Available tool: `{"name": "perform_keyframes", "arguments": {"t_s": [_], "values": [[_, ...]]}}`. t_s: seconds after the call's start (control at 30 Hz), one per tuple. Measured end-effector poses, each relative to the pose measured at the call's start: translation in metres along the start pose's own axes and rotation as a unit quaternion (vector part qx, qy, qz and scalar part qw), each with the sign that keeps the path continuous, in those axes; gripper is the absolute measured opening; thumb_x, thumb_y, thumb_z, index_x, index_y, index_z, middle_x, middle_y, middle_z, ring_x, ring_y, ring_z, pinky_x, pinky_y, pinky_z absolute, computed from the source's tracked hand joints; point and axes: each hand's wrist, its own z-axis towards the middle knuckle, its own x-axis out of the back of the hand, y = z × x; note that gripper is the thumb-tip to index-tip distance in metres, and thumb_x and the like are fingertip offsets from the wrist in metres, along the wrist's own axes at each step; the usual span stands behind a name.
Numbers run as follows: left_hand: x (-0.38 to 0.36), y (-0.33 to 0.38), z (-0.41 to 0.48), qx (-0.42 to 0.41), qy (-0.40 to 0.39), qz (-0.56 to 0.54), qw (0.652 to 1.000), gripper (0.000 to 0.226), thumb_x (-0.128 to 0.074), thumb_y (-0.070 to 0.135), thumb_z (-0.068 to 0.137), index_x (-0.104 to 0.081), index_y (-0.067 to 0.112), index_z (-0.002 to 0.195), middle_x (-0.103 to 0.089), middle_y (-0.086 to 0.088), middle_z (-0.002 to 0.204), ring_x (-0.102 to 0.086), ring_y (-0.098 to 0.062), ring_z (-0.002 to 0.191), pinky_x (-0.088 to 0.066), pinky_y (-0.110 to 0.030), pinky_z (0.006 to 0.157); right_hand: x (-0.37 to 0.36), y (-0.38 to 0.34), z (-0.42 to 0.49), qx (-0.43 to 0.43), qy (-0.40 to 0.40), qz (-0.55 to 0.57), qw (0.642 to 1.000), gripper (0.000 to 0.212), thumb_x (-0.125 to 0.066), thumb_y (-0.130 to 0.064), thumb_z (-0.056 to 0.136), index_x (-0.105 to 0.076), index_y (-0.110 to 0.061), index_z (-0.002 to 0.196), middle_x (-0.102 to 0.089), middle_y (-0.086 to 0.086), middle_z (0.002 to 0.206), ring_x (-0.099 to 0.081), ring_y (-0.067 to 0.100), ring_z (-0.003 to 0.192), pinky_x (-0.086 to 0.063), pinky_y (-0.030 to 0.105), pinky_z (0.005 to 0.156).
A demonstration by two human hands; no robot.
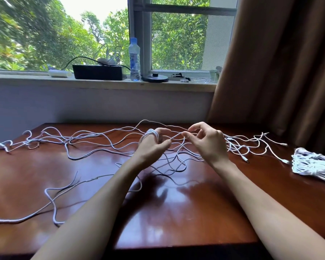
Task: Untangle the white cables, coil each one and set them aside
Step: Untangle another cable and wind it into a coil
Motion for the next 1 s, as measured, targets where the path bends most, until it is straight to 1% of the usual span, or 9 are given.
{"name": "perform_keyframes", "arguments": {"t_s": [0.07, 0.17, 0.3, 0.4, 0.53, 0.7, 0.8, 0.9, 1.0], "values": [[-0.001, 0.000, -0.002, 0.001, 0.011, 0.051, 0.999, 0.031, -0.064, 0.033, 0.078, -0.066, 0.026, 0.108, -0.074, 0.008, 0.078, -0.065, -0.014, 0.066, -0.054, -0.034, 0.071, 0.000, -0.001, 0.000, -0.009, -0.002, -0.028, 1.000, 0.031, -0.078, -0.058, 0.078, -0.071, -0.028, 0.081, -0.059, -0.008, 0.059, -0.060, 0.011, 0.061, -0.047, 0.030, 0.061], [0.000, 0.001, -0.003, -0.018, 0.052, 0.178, 0.982, 0.014, -0.070, 0.026, 0.084, -0.072, 0.026, 0.098, -0.073, 0.014, 0.077, -0.065, 0.000, 0.070, -0.050, -0.023, 0.070, 0.000, 0.001, -0.001, 0.009, -0.023, -0.002, 1.000, 0.032, -0.080, -0.057, 0.076, -0.070, -0.026, 0.078, -0.057, -0.010, 0.058, -0.056, 0.005, 0.058, -0.045, 0.028, 0.059], [0.007, -0.003, -0.003, -0.011, 0.060, 0.277, 0.959, 0.019, -0.062, 0.040, 0.086, -0.070, 0.023, 0.083, -0.065, 0.006, 0.068, -0.063, -0.016, 0.071, -0.053, -0.033, 0.071, -0.003, 0.002, -0.001, 0.094, -0.071, 0.106, 0.987, 0.006, -0.076, -0.025, 0.090, -0.072, -0.021, 0.094, -0.067, -0.011, 0.085, -0.063, 0.007, 0.074, -0.048, 0.021, 0.070], [0.005, 0.001, -0.005, -0.015, 0.052, 0.260, 0.964, 0.036, -0.051, 0.044, 0.089, -0.065, 0.012, 0.078, -0.059, -0.002, 0.060, -0.058, -0.023, 0.064, -0.051, -0.039, 0.067, -0.007, 0.004, -0.001, 0.107, -0.068, 0.114, 0.985, 0.009, -0.068, -0.016, 0.096, -0.072, -0.018, 0.104, -0.069, -0.006, 0.097, -0.067, 0.008, 0.087, -0.055, 0.031, 0.081], [0.002, 0.009, -0.006, -0.017, 0.021, 0.177, 0.984, 0.033, -0.047, 0.037, 0.089, -0.069, 0.018, 0.074, -0.050, 0.008, 0.047, -0.049, -0.006, 0.051, -0.043, -0.032, 0.060, -0.006, 0.007, 0.001, 0.038, -0.029, 0.031, 0.998, 0.022, -0.072, -0.049, 0.088, -0.070, -0.028, 0.096, -0.064, -0.010, 0.071, -0.061, 0.007, 0.064, -0.052, 0.034, 0.066], [-0.002, 0.010, -0.008, -0.006, -0.025, 0.101, 0.995, 0.036, -0.043, 0.042, 0.085, -0.070, 0.026, 0.068, -0.049, 0.001, 0.046, -0.045, -0.017, 0.047, -0.046, -0.040, 0.061, -0.001, 0.012, 0.004, -0.030, -0.036, -0.033, 0.998, 0.048, -0.066, -0.074, 0.079, -0.069, -0.026, 0.079, -0.062, -0.006, 0.062, -0.061, 0.015, 0.063, -0.048, 0.034, 0.062], [-0.001, 0.009, -0.010, 0.013, -0.036, 0.073, 0.997, 0.039, -0.042, 0.044, 0.083, -0.070, 0.026, 0.063, -0.048, 0.001, 0.044, -0.042, -0.017, 0.045, -0.038, -0.035, 0.058, -0.003, 0.016, 0.004, -0.007, -0.083, 0.052, 0.995, 0.034, -0.067, -0.061, 0.087, -0.069, -0.027, 0.084, -0.066, -0.003, 0.067, -0.062, 0.017, 0.066, -0.052, 0.039, 0.066], [0.002, 0.007, -0.008, 0.024, -0.037, 0.046, 0.998, 0.034, -0.047, 0.035, 0.079, -0.069, 0.017, 0.060, -0.045, 0.000, 0.042, -0.040, -0.017, 0.044, -0.033, -0.031, 0.057, -0.008, 0.019, 0.005, 0.020, -0.108, 0.119, 0.987, 0.006, -0.065, -0.030, 0.099, -0.070, -0.027, 0.099, -0.072, -0.003, 0.095, -0.069, 0.013, 0.090, -0.055, 0.040, 0.085], [0.001, 0.009, -0.009, 0.028, -0.045, 0.033, 0.998, 0.031, -0.049, 0.032, 0.073, -0.068, 0.010, 0.062, -0.045, -0.002, 0.042, -0.039, -0.017, 0.044, -0.031, -0.027, 0.053, -0.008, 0.019, 0.005, 0.026, -0.096, 0.123, 0.987, 0.011, -0.063, -0.028, 0.100, -0.072, -0.028, 0.106, -0.072, -0.006, 0.101, -0.068, 0.009, 0.094, -0.055, 0.035, 0.086]]}}
